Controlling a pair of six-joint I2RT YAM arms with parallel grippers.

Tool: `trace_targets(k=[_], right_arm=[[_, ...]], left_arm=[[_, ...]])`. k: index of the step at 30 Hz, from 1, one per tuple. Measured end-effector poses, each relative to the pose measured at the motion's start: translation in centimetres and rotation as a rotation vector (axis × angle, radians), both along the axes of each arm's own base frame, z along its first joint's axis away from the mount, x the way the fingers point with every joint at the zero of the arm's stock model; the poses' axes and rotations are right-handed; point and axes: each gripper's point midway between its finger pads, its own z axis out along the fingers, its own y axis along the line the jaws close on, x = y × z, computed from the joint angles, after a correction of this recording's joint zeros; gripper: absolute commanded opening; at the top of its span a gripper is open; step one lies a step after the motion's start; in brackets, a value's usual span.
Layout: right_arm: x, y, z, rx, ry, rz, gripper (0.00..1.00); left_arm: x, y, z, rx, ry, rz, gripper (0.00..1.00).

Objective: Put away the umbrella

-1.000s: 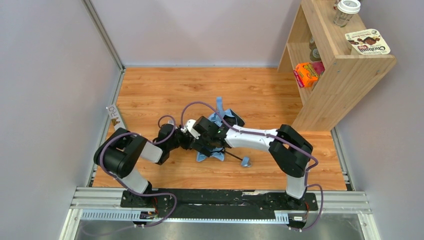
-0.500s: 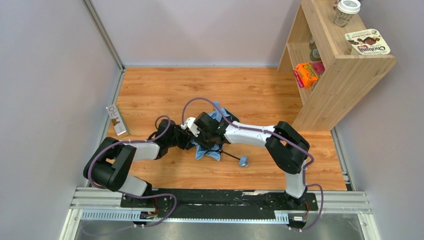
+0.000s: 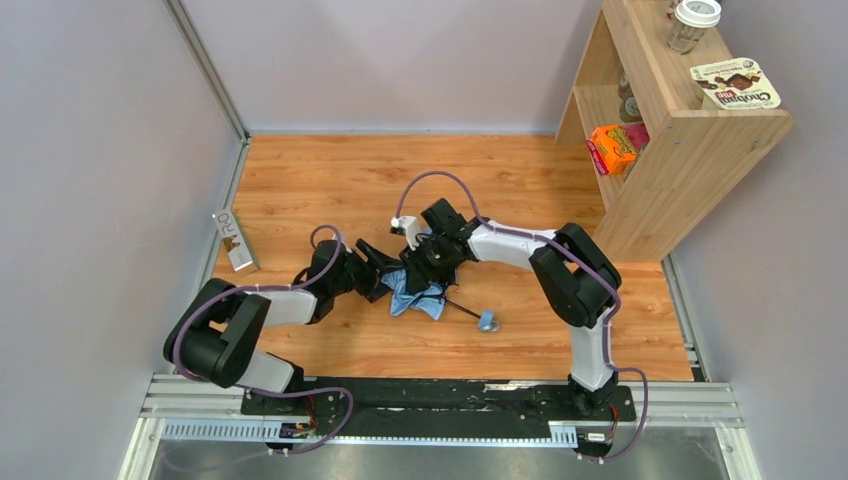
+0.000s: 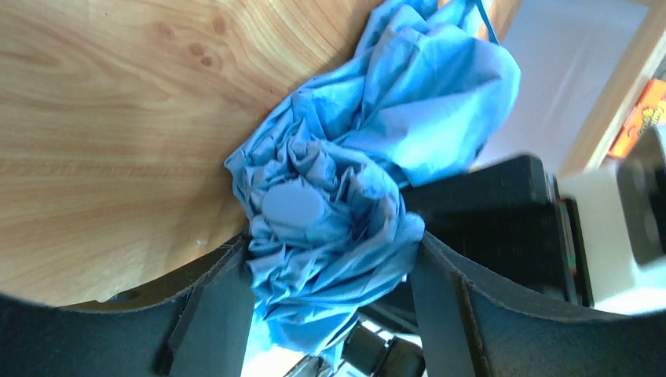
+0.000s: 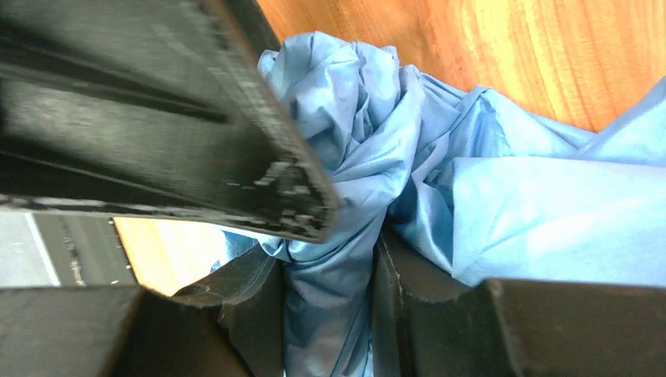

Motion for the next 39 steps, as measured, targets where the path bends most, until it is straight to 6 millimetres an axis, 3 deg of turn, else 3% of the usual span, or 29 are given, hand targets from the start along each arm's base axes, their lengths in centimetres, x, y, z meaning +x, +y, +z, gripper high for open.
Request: trace_targets(k=[8,18,20,21,22,23,24,27,29,34,39], right_arm=[[-0.1,-0.5,0.5,0.147,0.210,0.001,0.00],[-0.8,-0.9,0.8,0.178,0.302,0.016,0.00],[-0.7,-1.1,0.7,0.167,0.299,0.012,0.00],[-0.7,-1.2,0.7,0.158,0.294,0.007,0.00],[-0.7,-1.2,0.7,0.151,0.287,0.004,0.01],[-0.7,-1.2,0.6,0.139,0.275,0.000,0.04],[-0.8,-1.2,0.6,0.121,0.269,-0.012,0.14],[-0.9,-1.4,0.7,0.068,0.230,-0.053,0.49],[-1.0,-1.5,0.8,0.026,0.185,-0.081,0.64],[-2.1,-1.8,2.0,-0.096,-0.008,-0.131,0.80],[-2.9,-2.4,4.4,-0.184,-0.231,-0.147,0.83]], left_arm=[[-1.1,0.5,1.0,0.016,-0.074,-0.035,0.75],[-0.3,-0.8,-1.3,0.026,0.028,-0.049,0.74],[0.0,-1.2,-1.4,0.025,0.036,-0.054,0.52],[0.1,-1.2,-1.5,0.024,0.043,-0.050,0.22],[0.1,-1.2,-1.8,0.029,0.050,-0.044,0.07],[0.1,-1.2,-2.2,0.027,0.060,-0.036,0.05],[0.2,-1.2,-2.2,0.003,0.073,-0.017,0.00],[0.2,-1.4,-1.8,-0.036,0.068,-0.007,0.00],[0.1,-1.5,-1.7,-0.044,0.064,-0.011,0.00],[-0.6,-1.5,-1.6,-0.032,0.076,-0.020,0.00],[-1.3,-1.0,-1.1,0.005,0.107,-0.019,0.00]])
